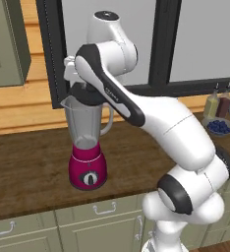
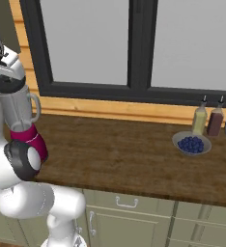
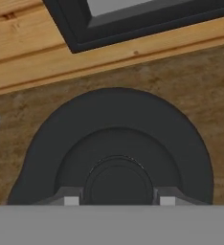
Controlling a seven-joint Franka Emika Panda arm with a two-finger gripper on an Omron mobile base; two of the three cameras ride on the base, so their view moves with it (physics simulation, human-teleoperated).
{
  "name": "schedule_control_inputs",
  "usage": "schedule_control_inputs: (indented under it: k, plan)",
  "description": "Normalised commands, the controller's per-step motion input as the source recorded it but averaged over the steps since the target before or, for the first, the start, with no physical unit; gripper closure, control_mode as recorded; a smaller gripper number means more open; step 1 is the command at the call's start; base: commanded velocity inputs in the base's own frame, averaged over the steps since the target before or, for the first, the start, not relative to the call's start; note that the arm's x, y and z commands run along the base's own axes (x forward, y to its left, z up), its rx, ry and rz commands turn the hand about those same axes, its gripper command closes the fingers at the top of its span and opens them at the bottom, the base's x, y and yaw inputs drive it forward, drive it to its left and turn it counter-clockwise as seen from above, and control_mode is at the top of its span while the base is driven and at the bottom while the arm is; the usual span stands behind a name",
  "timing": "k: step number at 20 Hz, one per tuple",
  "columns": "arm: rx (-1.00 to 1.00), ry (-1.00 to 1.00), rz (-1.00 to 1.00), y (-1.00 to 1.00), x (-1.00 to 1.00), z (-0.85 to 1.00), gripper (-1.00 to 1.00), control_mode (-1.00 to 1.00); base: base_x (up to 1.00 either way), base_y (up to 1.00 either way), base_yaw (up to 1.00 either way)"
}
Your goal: Close the lid blender by securely placing the lid on top.
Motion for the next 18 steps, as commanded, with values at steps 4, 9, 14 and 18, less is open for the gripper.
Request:
schedule_control_inputs:
  k: [4,9,14,18]
  plan:
    - [0.0,0.03,0.01,0.23,0.33,-0.06,1.0,-1.0,0.0,0.0,0.0]
    - [0.0,0.07,0.01,0.13,0.2,-0.06,1.0,-1.0,0.0,0.0,0.0]
    - [0.0,0.18,0.0,0.0,0.02,-0.07,1.0,-1.0,0.0,0.0,0.0]
    - [-0.02,0.2,0.0,0.0,0.02,-0.11,1.0,-1.0,0.0,0.0,0.0]
